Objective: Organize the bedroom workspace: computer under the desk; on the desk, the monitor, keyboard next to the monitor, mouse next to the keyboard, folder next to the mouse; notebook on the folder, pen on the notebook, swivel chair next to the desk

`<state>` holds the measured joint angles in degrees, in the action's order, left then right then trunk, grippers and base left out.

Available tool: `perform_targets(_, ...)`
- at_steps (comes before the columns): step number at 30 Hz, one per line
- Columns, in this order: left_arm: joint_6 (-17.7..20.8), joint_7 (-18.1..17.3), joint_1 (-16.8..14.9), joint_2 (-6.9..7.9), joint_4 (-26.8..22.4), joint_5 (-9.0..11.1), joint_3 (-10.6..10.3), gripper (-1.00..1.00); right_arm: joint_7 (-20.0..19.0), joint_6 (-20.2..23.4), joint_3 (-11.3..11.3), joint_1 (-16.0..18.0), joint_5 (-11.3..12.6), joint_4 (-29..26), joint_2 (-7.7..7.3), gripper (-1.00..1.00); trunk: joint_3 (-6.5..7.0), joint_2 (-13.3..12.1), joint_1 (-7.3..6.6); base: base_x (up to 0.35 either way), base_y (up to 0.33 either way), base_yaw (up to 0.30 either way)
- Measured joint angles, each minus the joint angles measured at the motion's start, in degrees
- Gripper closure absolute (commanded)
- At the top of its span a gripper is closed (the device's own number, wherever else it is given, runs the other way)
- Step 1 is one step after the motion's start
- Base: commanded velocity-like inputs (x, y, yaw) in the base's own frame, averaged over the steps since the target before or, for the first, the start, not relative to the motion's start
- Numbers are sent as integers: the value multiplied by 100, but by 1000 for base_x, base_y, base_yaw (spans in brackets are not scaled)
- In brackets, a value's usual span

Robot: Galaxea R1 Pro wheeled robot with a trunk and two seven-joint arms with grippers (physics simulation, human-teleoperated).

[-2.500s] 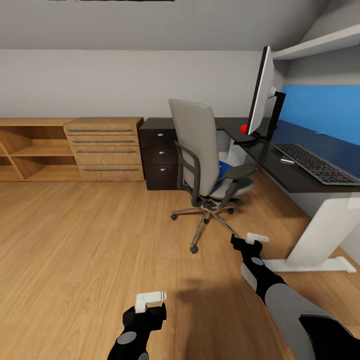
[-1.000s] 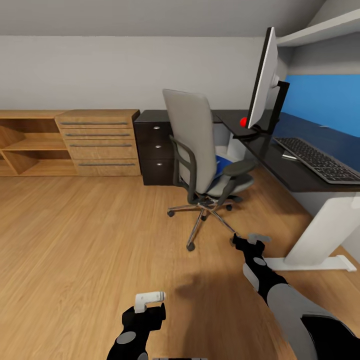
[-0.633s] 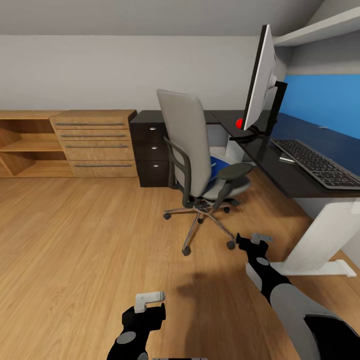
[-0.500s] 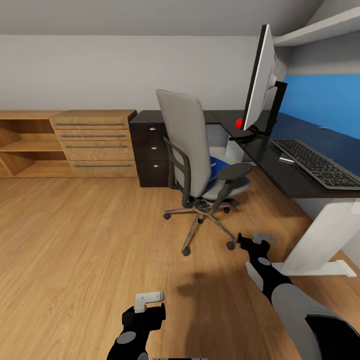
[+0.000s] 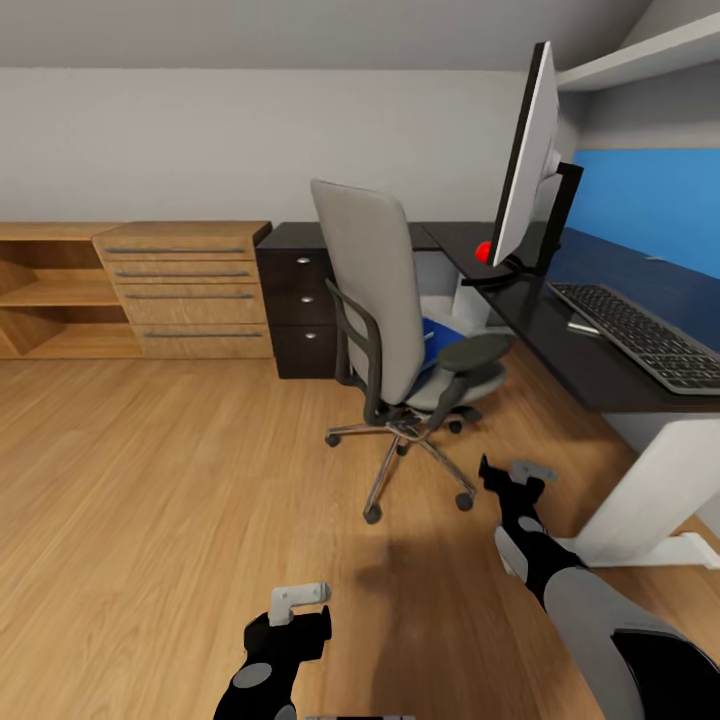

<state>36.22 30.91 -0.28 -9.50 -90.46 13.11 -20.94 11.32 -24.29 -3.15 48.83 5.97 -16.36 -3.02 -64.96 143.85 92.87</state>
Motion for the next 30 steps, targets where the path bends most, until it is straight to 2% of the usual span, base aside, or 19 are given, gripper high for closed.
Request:
perform_targets(13,-1,0,2,0,0,-2,0,-100,-9,-97,0,0,11,-11,-9,-100,0,0,1,135,0,0)
perform_targets(17,0,0,3,0,0,-3,0,-100,-8,-278,0,0,-5,9,-9,-100,0,0,1,162,0,0)
perform_targets(19,0,-6,2,0,0,0,-2,-100,1,-521,5,-7,-22,36,6,-100,0,0,1,187,0,0)
perform_targets(30,-1,-16,0,0,0,0,-7,-100,-6,-549,16,-9,-31,41,28,-100,0,0,0,133,0,0)
